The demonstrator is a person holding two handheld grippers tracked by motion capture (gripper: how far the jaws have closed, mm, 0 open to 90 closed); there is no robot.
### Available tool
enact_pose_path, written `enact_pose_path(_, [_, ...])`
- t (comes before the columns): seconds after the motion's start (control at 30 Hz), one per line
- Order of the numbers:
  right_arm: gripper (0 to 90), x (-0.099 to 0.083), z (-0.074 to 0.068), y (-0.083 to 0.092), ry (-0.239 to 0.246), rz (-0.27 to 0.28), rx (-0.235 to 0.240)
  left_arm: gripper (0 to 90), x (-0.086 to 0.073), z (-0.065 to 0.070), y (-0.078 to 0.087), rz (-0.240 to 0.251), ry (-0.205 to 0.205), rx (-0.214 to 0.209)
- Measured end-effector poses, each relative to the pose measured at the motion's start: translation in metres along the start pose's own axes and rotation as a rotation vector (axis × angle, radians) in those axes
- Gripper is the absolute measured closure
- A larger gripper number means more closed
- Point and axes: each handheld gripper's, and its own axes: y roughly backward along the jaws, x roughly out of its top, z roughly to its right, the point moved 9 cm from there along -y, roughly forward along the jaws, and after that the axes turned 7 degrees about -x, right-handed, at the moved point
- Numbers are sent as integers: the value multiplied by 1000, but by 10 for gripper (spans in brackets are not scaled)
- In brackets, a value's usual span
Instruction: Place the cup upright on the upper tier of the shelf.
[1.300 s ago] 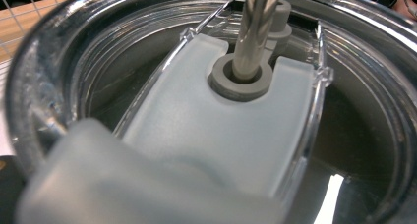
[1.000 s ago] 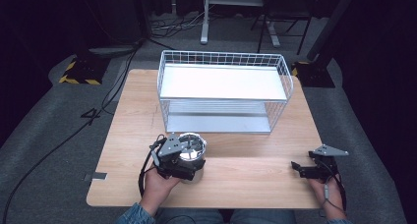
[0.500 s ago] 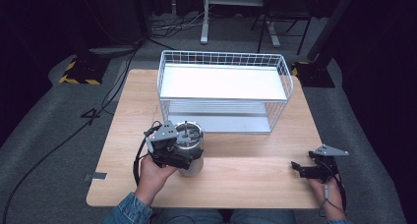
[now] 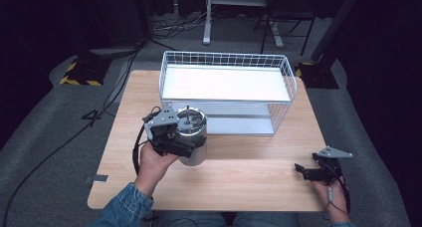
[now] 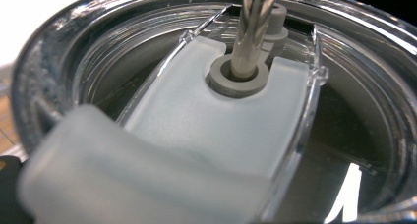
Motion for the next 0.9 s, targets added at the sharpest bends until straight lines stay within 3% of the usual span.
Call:
enact_pose_path(0.67, [96,0,0,0,0,-1,1,33,64,-3,5,44,-54,-21])
enact_pose_path(0.9, [96,0,0,0,0,0,-1,33,83,-5,3,63,-56,-33])
